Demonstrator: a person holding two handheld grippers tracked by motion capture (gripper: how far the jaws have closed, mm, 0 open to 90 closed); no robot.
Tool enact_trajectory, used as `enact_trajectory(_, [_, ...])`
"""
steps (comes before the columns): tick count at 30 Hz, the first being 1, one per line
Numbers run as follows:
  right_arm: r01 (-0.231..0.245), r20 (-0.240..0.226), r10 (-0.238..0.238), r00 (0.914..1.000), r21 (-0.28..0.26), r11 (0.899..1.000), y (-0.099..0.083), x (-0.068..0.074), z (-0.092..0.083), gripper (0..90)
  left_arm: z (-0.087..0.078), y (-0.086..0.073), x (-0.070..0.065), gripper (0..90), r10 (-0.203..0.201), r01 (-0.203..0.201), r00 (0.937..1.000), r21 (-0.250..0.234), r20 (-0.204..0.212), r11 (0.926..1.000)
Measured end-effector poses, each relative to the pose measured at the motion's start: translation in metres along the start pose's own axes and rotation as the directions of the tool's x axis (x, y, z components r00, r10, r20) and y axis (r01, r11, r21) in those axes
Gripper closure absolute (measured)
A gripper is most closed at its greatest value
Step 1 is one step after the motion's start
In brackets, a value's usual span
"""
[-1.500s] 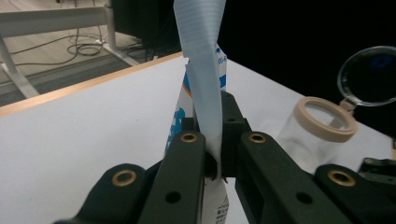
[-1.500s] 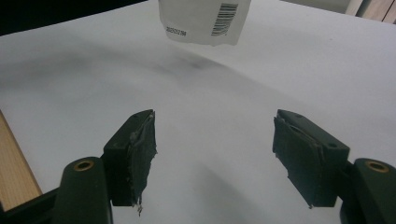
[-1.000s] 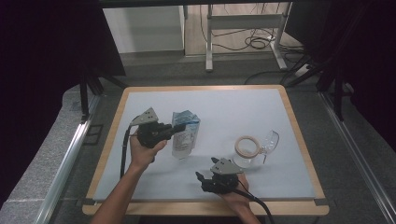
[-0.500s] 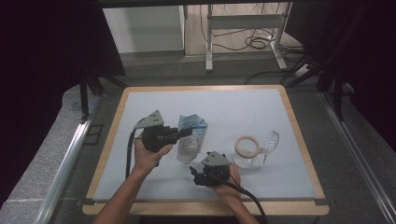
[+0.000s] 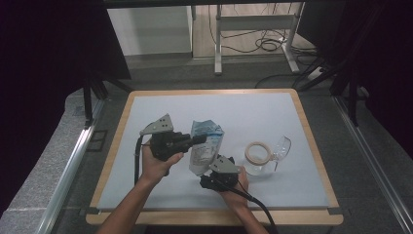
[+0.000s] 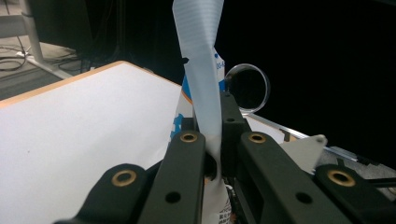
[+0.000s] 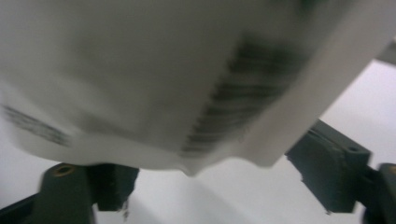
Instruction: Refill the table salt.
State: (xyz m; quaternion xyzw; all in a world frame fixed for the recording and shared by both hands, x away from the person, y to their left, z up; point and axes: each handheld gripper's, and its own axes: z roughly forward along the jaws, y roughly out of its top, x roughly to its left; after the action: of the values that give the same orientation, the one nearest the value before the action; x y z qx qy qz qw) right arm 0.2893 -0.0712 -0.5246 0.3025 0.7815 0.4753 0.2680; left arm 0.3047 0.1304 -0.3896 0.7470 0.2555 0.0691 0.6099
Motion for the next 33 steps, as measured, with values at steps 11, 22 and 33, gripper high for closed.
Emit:
enact_trajectory(11, [0.017,-0.007,-0.017,0.9998,-0.034,0.999,-0.006,-0.003,-0.016,34.3,0.023,0.0,0.004,90.0,-0.033,0.033,0.9992,0.019,0.02,0.9993])
enact_trajectory(22, [-0.035,-0.037,0.034,0.9987,-0.021,0.999,-0.013,-0.007,-0.028,34.7,0.039,0.005,0.004,90.0,-0.037,0.034,0.9976,0.062,0.058,0.9975])
enact_trajectory(33, [-0.054,-0.022,0.054,0.9983,-0.003,0.999,-0.017,-0.006,-0.038,35.8,0.053,0.007,0.001,90.0,-0.022,0.016,0.9984,0.108,0.052,0.994])
